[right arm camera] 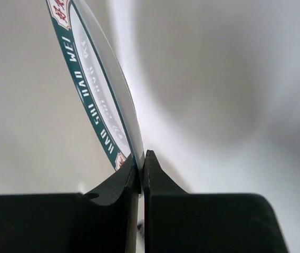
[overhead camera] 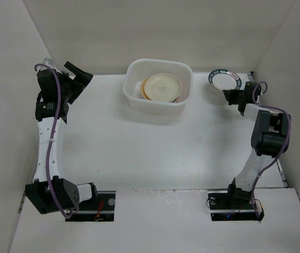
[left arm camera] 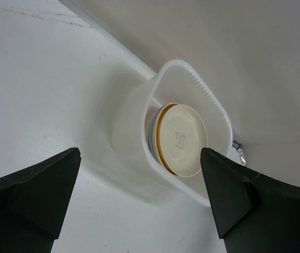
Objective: Place the plates into the plastic bin on the countertop
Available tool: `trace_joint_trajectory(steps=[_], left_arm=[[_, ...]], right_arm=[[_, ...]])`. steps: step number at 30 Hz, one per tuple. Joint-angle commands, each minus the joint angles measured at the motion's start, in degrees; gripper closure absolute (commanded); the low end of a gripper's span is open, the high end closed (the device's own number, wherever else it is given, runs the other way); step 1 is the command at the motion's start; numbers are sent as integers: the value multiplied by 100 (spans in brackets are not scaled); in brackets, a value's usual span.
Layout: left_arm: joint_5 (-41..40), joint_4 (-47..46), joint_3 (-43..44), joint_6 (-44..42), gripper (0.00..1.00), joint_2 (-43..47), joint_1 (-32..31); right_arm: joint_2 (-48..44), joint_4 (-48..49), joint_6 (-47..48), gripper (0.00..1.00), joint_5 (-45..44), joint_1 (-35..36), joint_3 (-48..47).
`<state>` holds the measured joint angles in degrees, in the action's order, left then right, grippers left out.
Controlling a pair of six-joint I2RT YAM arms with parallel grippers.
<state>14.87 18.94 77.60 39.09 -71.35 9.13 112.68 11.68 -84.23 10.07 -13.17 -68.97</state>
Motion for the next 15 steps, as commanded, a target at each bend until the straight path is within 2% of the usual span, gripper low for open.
trace_joint_trajectory(steps=[1, 6, 10, 15], left_arm=[[-46, -250, -315, 55, 0, 104, -3], [-362, -250, -912, 2, 0, 279, -134], [-538, -189, -1317, -24, 0, 464, -178], [-556, -93, -1748, 2, 0, 798, -135]], right_arm=[[-1264, 1082, 230, 100, 434, 344, 33], [-1943, 512, 906, 100, 855, 1135, -624], [-1628, -349, 1600, 100, 1348, 1978, -1687], [-960, -1658, 2559, 100, 1060, 2805, -2392]])
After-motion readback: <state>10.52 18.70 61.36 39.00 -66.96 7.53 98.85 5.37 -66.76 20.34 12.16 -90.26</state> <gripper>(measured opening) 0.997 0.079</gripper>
